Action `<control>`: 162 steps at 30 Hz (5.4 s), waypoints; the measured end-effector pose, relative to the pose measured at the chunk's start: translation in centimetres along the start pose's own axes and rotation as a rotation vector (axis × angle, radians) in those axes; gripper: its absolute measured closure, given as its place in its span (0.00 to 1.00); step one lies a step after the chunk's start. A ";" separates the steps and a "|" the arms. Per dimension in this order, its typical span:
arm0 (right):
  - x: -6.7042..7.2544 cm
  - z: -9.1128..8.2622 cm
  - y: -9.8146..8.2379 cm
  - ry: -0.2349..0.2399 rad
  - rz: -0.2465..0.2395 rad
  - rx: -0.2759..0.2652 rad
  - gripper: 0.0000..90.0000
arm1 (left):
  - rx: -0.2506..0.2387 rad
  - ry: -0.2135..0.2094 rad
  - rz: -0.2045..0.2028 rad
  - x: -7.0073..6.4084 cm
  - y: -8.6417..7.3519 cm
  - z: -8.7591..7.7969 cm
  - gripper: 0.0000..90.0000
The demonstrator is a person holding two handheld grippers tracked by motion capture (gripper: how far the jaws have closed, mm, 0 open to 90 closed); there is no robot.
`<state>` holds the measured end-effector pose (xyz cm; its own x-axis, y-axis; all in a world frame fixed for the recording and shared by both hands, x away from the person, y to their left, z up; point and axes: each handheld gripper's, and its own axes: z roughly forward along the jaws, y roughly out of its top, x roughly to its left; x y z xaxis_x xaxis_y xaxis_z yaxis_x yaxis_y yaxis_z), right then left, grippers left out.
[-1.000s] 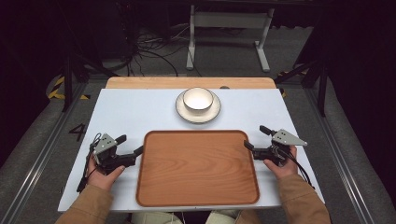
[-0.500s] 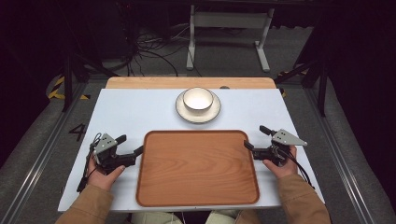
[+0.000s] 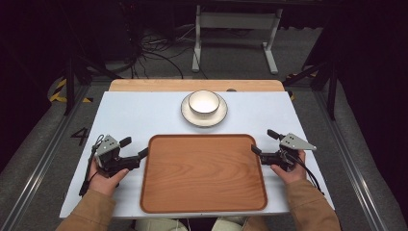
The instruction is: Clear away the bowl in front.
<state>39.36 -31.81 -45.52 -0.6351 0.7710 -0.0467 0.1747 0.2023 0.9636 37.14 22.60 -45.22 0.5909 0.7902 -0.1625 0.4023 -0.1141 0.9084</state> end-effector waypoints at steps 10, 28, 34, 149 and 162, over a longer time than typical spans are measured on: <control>0.0 0.0 0.0 -0.001 -0.004 0.002 0.09 | -0.006 -0.041 -0.027 -0.3 1.1 -0.5 0.17; 0.0 0.0 0.0 -0.001 -0.001 0.003 0.09 | -0.036 -0.058 -0.035 -0.4 2.9 -1.3 0.21; 0.0 0.0 0.0 -0.002 0.000 0.003 0.09 | -0.050 -0.046 -0.009 -0.5 3.4 -1.6 0.21; 0.0 0.0 0.0 -0.003 0.000 0.003 0.09 | 0.175 -0.285 0.238 -4.4 18.1 17.9 0.28; 0.0 0.0 0.0 -0.006 0.001 0.002 0.09 | 0.288 -0.266 0.305 -4.5 17.5 20.2 0.26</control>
<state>39.35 -31.80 -45.51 -0.6306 0.7747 -0.0468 0.1770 0.2023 0.9632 55.59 4.88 -36.36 0.8546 0.5182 -0.0331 0.3383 -0.5072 0.7926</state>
